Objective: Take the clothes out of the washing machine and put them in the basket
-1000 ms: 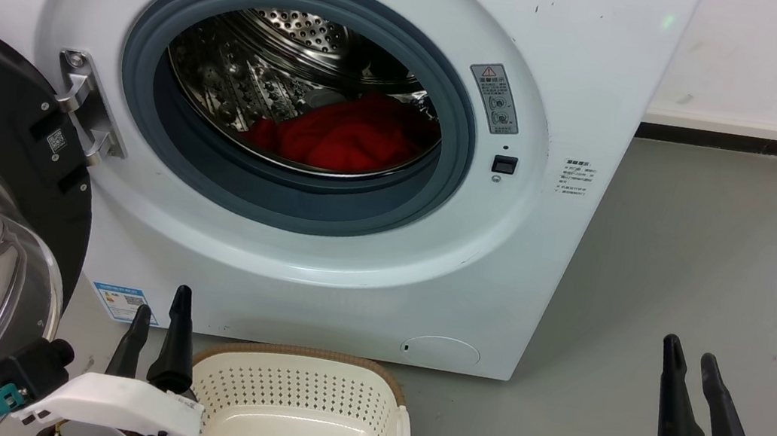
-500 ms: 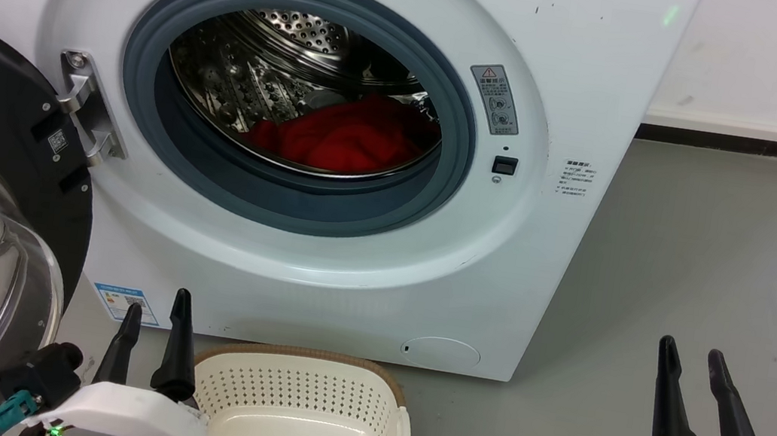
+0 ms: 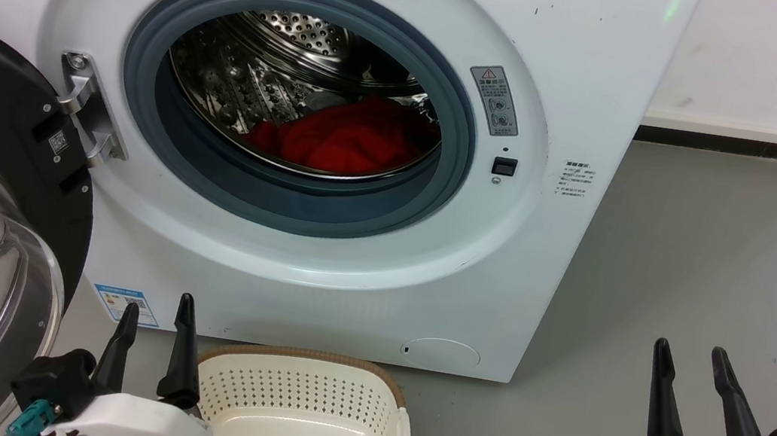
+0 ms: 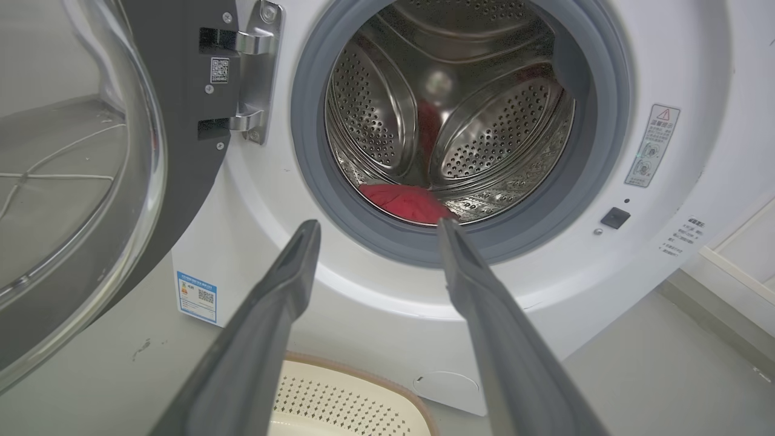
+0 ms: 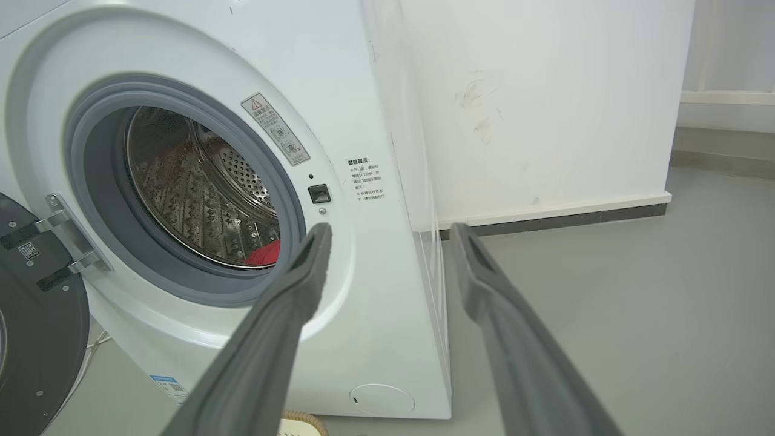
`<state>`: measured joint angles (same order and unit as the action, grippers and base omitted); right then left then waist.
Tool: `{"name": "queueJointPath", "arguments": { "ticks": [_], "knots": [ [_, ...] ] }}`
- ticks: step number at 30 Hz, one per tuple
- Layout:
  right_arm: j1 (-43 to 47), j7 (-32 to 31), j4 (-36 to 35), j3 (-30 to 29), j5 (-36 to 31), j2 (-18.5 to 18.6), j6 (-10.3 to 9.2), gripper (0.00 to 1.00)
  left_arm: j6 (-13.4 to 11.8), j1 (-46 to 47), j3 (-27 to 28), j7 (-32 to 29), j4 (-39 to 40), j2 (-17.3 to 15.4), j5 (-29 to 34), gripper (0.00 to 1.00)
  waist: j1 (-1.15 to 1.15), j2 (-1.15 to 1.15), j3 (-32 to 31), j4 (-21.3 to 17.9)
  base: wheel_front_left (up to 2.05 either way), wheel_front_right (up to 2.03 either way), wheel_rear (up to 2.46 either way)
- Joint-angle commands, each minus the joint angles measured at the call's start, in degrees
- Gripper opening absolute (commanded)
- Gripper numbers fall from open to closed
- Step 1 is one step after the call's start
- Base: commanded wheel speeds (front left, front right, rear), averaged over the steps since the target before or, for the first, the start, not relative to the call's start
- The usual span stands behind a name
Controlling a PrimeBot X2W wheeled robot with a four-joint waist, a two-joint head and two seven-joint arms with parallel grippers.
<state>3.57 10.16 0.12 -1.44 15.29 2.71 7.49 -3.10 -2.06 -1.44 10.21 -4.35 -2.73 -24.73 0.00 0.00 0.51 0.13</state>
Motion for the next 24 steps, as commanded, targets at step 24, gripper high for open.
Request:
{"name": "queueJointPath", "arguments": {
  "ticks": [24],
  "knots": [
    [1.94, 3.23, -2.53, 0.32, -12.75, 0.29, -0.01, 1.00, -1.26, -1.82, -0.78, 3.23, 0.50, -0.19, 12.18, 1.00, 0.00, 0.00, 0.19, -0.21, 0.00, 0.00, 0.00]
  ]
}}
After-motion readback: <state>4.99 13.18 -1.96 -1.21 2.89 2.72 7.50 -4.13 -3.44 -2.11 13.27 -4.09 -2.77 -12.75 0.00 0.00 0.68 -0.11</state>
